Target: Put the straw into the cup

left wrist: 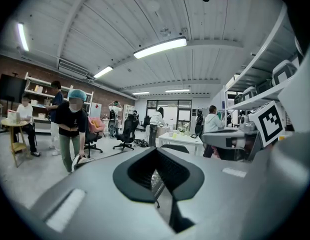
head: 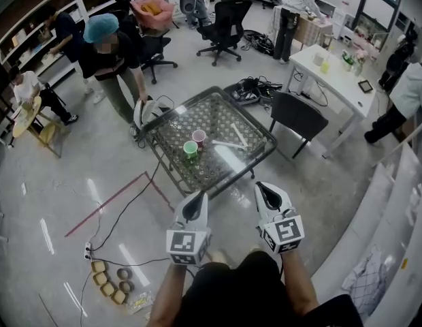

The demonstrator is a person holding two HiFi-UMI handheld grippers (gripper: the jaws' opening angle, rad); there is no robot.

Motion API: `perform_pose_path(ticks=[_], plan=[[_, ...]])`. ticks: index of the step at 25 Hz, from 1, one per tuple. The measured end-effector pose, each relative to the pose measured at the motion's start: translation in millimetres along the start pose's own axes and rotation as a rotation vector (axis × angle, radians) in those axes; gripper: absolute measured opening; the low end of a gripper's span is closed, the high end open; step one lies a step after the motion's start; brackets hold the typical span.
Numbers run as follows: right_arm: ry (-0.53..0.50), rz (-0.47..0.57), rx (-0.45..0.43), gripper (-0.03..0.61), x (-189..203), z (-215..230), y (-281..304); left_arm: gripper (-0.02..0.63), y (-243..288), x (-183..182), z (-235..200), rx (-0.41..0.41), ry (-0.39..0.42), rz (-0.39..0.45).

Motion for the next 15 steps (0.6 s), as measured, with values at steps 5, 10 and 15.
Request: perform_pose_path(ticks=[5, 10, 15], plan=[[-0.008, -0.012, -0.001, 0.003, 2, 0, 11, 0.006, 9, -6, -13, -0.002, -0.009, 0.016], [-0.003, -0.019, -0.007, 0.003, 4, 17, 33, 0.006, 34, -6, -21, -0.007, -0.010, 0.004], [-0.004, -0.032, -0.046, 0.003, 11, 43, 83, 0.006, 77, -7, -41, -0.043, -0.020, -0.008]])
Point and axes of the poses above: the fingertips, and each gripper's own axes: y forward along the fingers, z to its right, x out of its underside, the point moved 3 cm from there along -y, backward along the fingers, and after that the axes turned 5 degrees about -y, right-handed, at the moved point
